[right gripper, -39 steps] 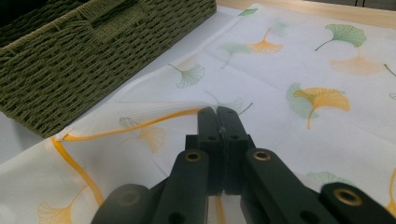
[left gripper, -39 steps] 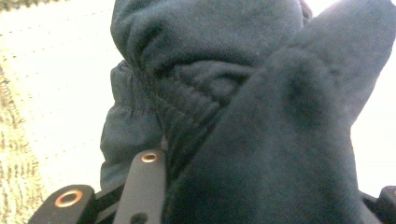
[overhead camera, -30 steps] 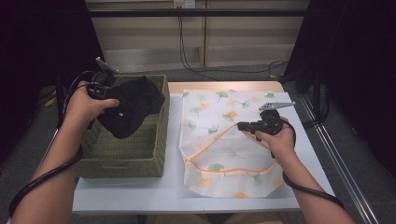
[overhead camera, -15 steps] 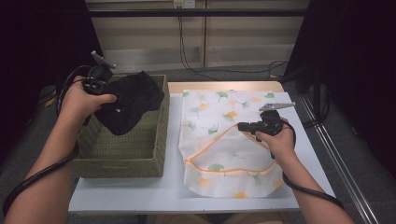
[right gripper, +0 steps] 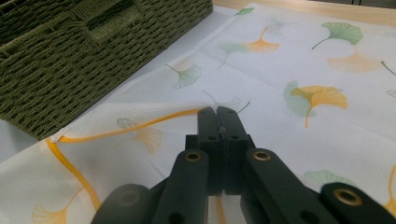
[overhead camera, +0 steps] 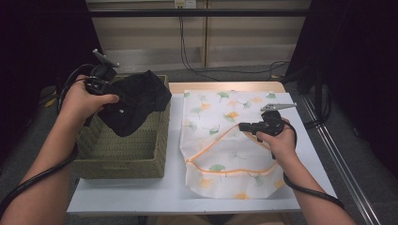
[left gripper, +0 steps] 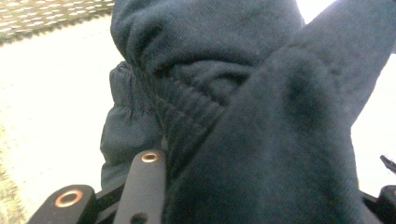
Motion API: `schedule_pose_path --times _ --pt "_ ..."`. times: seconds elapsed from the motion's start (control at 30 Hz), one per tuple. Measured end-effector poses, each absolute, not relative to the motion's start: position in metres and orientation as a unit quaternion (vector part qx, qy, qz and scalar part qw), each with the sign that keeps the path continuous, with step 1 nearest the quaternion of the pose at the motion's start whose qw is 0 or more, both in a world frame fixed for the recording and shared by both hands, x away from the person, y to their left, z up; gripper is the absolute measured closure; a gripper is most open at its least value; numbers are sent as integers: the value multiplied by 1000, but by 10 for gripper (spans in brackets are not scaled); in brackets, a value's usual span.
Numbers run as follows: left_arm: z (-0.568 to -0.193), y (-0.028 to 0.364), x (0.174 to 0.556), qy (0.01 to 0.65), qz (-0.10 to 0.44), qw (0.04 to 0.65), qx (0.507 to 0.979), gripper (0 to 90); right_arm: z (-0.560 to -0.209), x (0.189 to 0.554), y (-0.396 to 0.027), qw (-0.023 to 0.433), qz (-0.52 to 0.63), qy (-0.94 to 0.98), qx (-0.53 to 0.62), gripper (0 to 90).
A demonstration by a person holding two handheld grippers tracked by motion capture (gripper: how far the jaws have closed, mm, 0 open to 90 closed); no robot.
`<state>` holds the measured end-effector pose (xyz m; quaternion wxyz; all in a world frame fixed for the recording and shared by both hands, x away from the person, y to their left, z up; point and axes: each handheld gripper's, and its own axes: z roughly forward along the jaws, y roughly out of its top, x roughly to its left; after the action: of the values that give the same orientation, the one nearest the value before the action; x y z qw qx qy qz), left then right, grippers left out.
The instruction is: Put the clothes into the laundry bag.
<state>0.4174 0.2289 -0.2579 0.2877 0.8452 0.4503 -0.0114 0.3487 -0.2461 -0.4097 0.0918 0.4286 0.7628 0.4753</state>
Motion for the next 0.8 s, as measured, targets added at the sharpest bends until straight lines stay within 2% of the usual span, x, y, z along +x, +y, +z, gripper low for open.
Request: schedule_pose_path --times 0.33,0.8 --pt "-258 196 410 408 -46 291 864 635 -411 351 -246 92 475 760 434 900" --pt "-266 162 398 366 -63 297 879 635 -410 354 -245 96 475 758 437 900"
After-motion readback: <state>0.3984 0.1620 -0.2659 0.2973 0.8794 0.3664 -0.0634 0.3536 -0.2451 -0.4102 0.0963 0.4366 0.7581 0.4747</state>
